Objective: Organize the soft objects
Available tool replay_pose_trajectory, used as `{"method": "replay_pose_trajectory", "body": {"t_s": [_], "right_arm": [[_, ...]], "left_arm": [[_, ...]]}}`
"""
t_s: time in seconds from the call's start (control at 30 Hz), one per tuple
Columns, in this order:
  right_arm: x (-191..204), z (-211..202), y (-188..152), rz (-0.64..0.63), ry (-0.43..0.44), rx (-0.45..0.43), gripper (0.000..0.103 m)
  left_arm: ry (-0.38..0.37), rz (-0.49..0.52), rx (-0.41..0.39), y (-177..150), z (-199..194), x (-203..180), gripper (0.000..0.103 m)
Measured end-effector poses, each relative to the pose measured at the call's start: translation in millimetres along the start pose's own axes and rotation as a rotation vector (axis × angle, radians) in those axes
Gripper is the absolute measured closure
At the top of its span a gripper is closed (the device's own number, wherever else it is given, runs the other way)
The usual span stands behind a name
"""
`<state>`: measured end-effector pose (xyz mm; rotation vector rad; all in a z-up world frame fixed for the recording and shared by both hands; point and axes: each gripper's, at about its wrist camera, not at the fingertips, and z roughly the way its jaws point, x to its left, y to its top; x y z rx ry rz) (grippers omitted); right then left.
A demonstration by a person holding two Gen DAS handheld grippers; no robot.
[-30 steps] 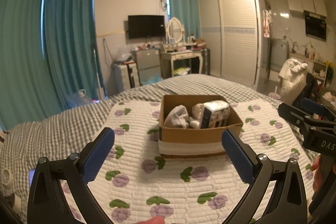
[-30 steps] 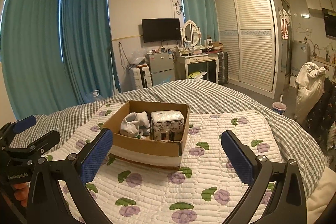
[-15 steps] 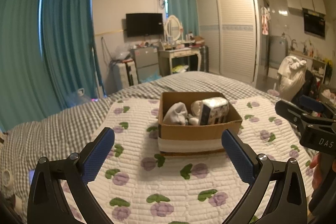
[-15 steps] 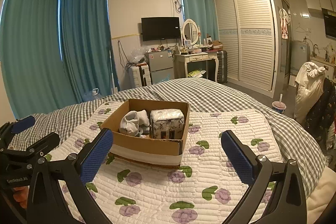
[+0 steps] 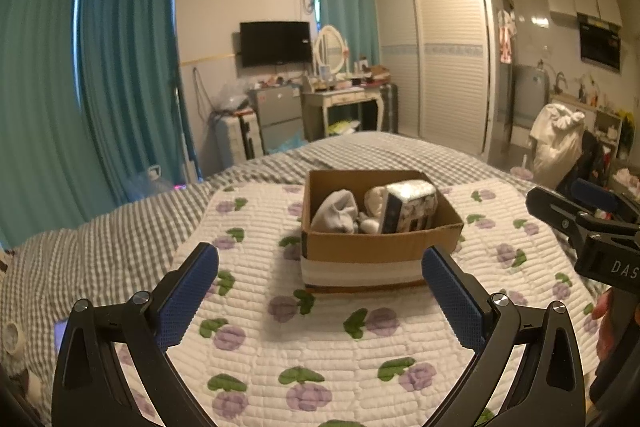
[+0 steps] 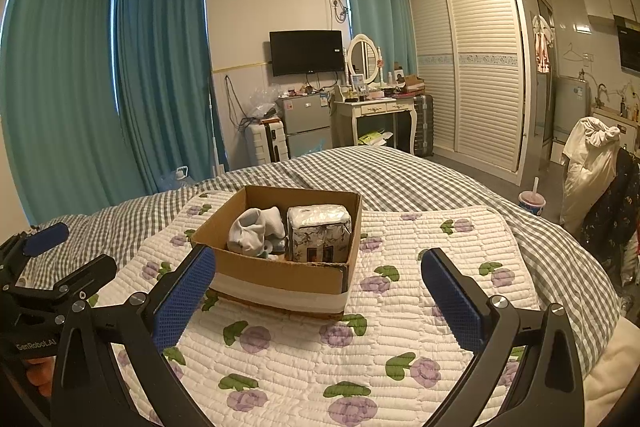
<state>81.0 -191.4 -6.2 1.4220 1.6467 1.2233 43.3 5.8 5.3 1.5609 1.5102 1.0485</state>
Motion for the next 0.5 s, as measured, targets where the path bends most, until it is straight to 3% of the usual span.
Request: {"method": "replay_pose_trajectory", "body": {"t_s": [0.5], "right_arm": [[0.7,-0.3,-3.6,0.013,-0.004,0.002,0.000]], "left_arm": [[0.004,0.001,-0.008,-3.7,3.7,3.7,0.000]]}}
